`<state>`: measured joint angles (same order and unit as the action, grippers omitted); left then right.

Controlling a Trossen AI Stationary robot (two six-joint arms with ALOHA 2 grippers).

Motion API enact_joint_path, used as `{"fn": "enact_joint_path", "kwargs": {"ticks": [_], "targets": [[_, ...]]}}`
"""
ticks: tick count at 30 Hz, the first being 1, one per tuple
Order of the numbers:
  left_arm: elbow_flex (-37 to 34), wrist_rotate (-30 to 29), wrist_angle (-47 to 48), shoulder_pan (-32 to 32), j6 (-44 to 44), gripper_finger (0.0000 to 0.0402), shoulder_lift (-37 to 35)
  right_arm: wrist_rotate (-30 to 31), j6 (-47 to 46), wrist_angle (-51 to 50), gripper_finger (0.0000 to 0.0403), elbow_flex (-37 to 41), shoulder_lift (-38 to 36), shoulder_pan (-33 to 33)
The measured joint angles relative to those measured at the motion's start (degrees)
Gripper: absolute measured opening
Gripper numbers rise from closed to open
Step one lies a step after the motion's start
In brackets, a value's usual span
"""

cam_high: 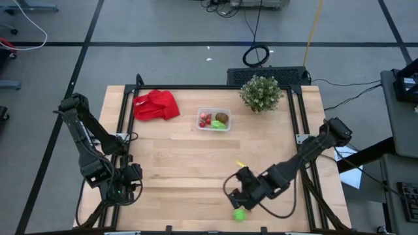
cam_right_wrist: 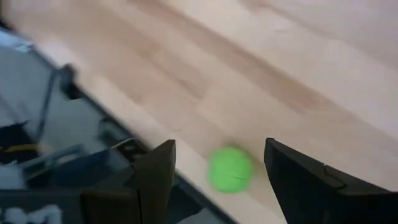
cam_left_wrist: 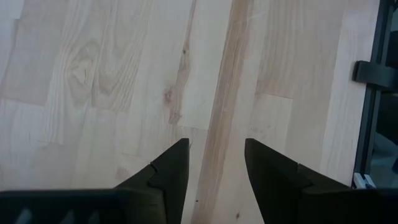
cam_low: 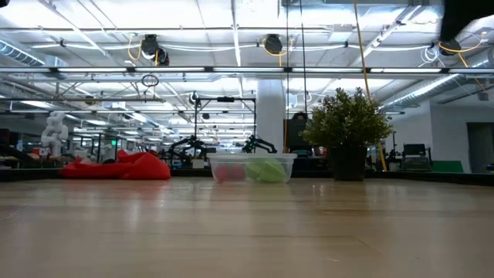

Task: Pick and placing Produce into tupperware
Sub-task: Put the apricot into the bin

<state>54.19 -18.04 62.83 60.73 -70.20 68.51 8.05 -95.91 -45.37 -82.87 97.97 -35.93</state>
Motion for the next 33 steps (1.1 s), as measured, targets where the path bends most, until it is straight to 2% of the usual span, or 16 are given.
{"fn": "enact_joint_path", "kwargs": {"ticks": [3,7,13,16,22,26,33], "targets": [[0.00,0.00,0.00,0.02,-0.30,0.0159,0.00,2.47,-5.16,-5.41,0.0235,0.02,-1.20,-2.12],[0.00,0.00,0.00,0.02,-0.46,0.0159,0.00,2.61,-13.58,-14.58,0.0235,0.00,-2.18,-4.85],[0.00,0.00,0.02,0.00,-0.50,0.0159,0.00,-2.02,-23.31,-25.23,0.0235,0.00,-2.25,-8.65],[-0.01,-0.01,0.02,0.02,-0.59,0.0159,0.00,-2.35,-26.56,-28.96,0.0235,0.00,-2.25,-10.29],[0.00,-0.02,0.02,0.02,-0.59,0.0159,0.00,-2.85,-29.35,-33.94,0.0235,0.00,-2.25,-11.67],[0.00,-0.02,0.02,0.02,-0.59,0.0159,0.00,-6.70,-28.05,-34.91,0.0235,0.02,-2.25,-11.36],[0.00,-0.02,0.02,0.00,-0.57,0.0159,0.00,-6.77,-27.82,-38.43,0.0235,0.04,-2.25,-11.30]]}}
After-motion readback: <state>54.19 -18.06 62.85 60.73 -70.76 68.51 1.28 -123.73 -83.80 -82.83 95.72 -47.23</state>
